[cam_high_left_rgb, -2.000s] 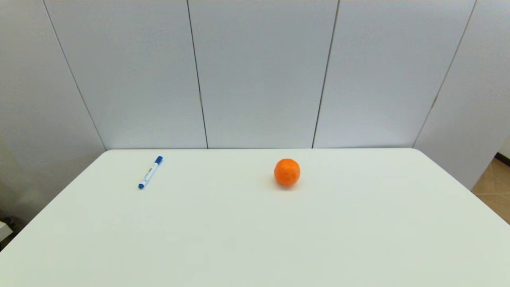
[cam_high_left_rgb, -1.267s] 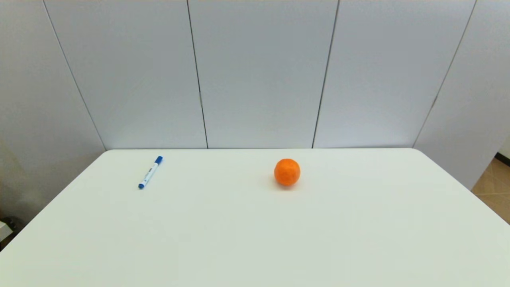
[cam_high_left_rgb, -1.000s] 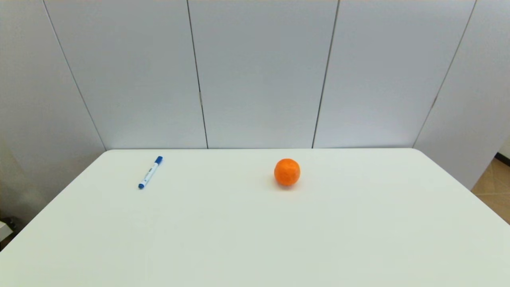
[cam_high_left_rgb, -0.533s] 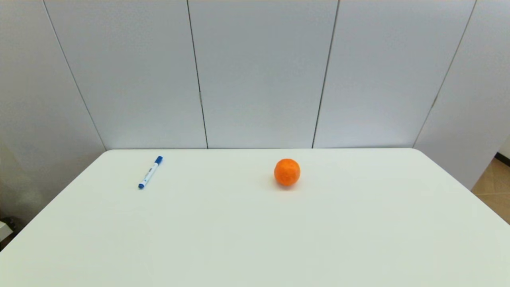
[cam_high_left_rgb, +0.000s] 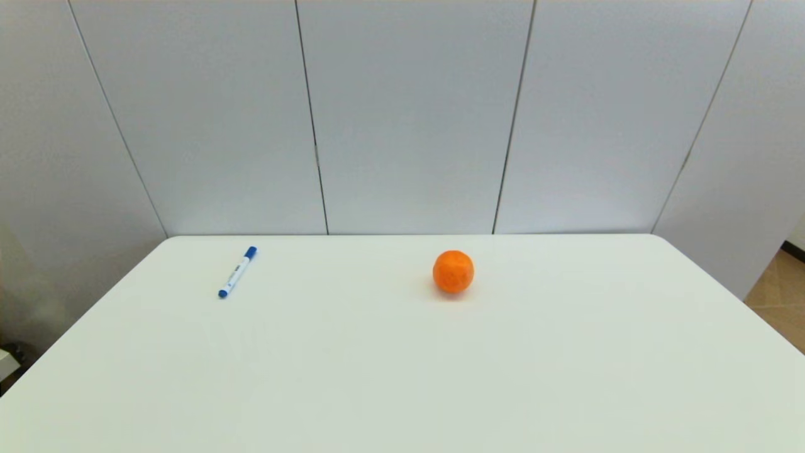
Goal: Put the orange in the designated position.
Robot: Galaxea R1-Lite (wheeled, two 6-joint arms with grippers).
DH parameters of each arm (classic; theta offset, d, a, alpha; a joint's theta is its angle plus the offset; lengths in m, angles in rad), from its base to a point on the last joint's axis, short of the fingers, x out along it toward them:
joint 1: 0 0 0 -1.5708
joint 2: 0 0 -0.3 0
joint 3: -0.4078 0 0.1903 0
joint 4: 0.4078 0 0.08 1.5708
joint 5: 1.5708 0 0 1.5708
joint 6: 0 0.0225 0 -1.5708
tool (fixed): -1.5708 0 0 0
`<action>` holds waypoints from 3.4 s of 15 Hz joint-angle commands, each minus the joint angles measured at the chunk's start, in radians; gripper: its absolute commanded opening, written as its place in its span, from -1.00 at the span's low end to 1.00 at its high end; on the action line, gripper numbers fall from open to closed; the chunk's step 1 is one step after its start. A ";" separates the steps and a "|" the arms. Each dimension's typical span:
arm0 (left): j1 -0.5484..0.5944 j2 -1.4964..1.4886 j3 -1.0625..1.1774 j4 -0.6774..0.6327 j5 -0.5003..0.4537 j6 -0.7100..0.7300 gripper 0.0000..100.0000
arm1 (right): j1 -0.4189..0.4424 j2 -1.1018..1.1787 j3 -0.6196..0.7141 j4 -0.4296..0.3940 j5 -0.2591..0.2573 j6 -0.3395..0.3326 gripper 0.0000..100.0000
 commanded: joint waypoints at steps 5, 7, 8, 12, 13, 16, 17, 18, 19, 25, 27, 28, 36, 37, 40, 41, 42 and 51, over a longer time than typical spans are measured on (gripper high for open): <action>-0.003 0.310 -0.369 0.009 -0.053 0.031 1.00 | 0.000 0.001 0.000 0.000 0.000 0.000 1.00; -0.008 0.457 -0.522 0.007 -0.096 0.038 1.00 | 0.000 0.001 0.000 0.000 0.000 0.000 1.00; -0.009 0.526 -0.592 0.009 -0.107 0.043 1.00 | 0.000 0.001 0.000 0.000 0.000 0.000 1.00; -0.080 0.810 -0.827 0.000 -0.110 0.048 1.00 | 0.000 0.001 0.000 0.000 0.000 0.000 1.00; -0.140 0.862 -0.870 -0.005 -0.105 0.045 1.00 | 0.000 0.001 0.000 0.000 0.000 0.000 1.00; -0.259 1.035 -0.976 -0.008 -0.107 0.051 1.00 | 0.000 0.000 0.000 0.000 0.000 0.000 1.00; -0.271 1.089 -1.007 -0.023 -0.105 0.058 1.00 | 0.000 0.001 0.000 0.000 0.000 0.000 1.00; -0.276 1.141 -1.031 -0.045 -0.107 0.058 1.00 | 0.000 0.001 0.000 0.000 0.000 0.000 1.00; -0.302 1.184 -1.040 -0.065 -0.107 0.057 1.00 | 0.000 0.001 0.000 0.000 0.000 0.000 1.00; -0.416 1.496 -1.165 -0.077 -0.110 0.046 1.00 | 0.000 0.001 0.000 0.000 0.000 0.000 1.00; -0.446 1.597 -1.224 -0.062 -0.111 0.035 1.00 | 0.000 0.001 0.000 0.000 0.000 0.000 1.00; -0.479 1.641 -1.255 -0.054 -0.111 0.029 1.00 | 0.000 0.001 0.000 0.000 0.000 0.000 1.00; -0.641 1.947 -1.485 0.006 -0.113 0.028 1.00 | 0.000 0.001 0.000 0.000 0.000 0.000 1.00; -0.658 1.971 -1.499 0.010 -0.113 0.028 1.00 | 0.000 0.001 0.000 0.000 0.000 0.000 1.00; -0.683 2.036 -1.531 0.027 -0.113 0.035 1.00 | 0.000 0.001 0.000 0.000 0.000 0.000 1.00; -0.687 2.051 -1.548 0.044 -0.113 0.034 1.00 | 0.000 0.001 0.000 0.000 0.000 0.000 1.00; -0.689 2.071 -1.564 0.076 -0.113 0.035 1.00 | 0.000 0.001 0.000 0.000 0.000 0.000 1.00; -0.689 2.200 -1.675 0.181 -0.113 0.029 1.00 | 0.000 0.001 0.000 0.001 0.000 0.000 1.00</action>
